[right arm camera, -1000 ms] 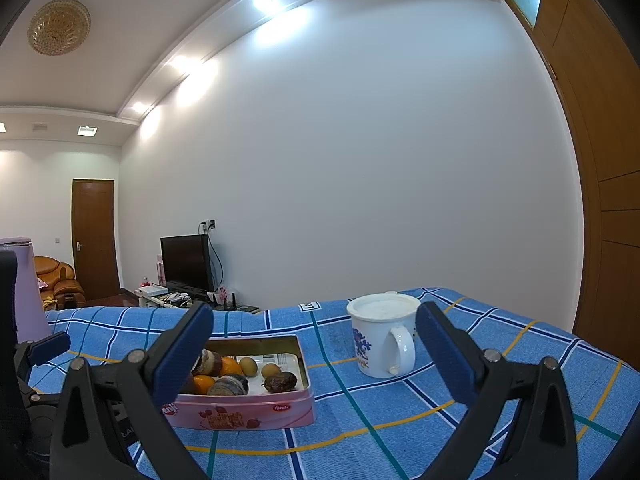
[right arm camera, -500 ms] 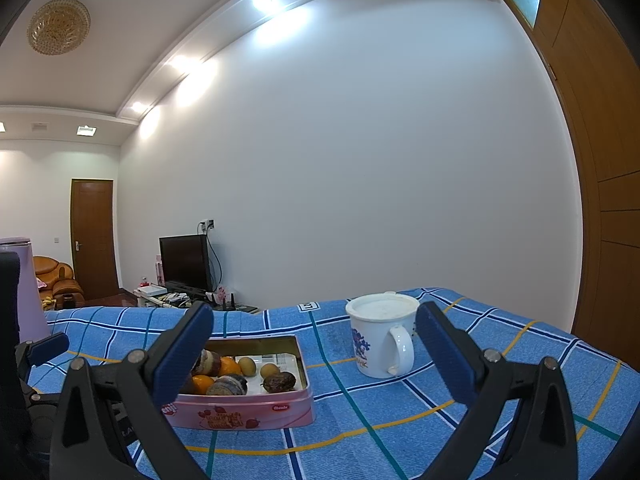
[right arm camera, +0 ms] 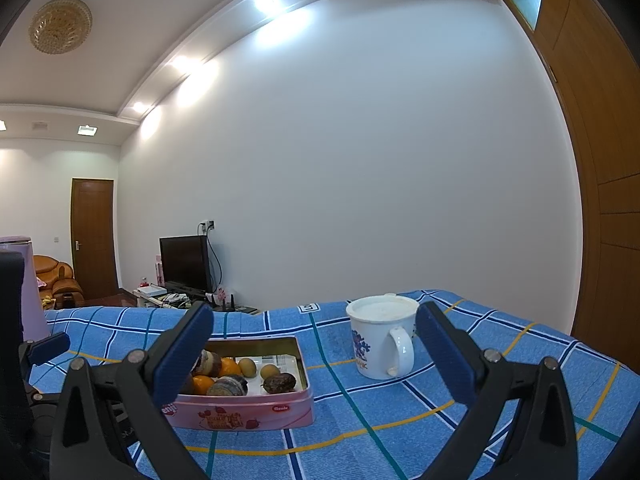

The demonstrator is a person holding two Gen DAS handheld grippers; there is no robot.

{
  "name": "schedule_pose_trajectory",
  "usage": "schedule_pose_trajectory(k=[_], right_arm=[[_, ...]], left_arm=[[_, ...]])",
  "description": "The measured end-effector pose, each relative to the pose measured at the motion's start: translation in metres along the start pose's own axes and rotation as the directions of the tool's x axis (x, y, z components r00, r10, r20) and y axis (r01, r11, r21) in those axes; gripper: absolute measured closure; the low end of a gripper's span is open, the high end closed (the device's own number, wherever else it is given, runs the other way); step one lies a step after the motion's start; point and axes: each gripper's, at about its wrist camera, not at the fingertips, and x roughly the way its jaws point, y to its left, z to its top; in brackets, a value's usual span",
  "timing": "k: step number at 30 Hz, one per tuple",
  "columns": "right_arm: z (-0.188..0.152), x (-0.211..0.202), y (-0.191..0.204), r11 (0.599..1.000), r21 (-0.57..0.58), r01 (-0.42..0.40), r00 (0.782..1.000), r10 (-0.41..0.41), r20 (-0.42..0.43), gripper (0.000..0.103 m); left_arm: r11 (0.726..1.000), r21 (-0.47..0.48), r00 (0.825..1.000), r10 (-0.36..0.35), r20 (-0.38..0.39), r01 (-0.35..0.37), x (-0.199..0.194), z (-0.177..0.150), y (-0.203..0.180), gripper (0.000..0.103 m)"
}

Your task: Organize fruits

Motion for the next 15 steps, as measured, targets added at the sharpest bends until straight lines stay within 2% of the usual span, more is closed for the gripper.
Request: schedule_pose_trajectory(k=[9, 15], right_arm=[[-0.0001, 0.0001, 0.0, 1.0, -0.001, 0.0, 1.0, 0.0, -0.002, 0.0], [-0.0006, 0.0056, -0.0006, 1.0, -0.001, 0.012, 1.0, -0.012, -0.028, 0.0]], left_arm=[[0.999, -0.022, 0.999, -0.036, -0.007, 0.036, -0.0007, -0.001, 0.0033, 0.013], [0.999, -0.023, 0.999, -0.033, -0.009, 0.033, 0.0001, -0.0003, 0.0022, 0.013]])
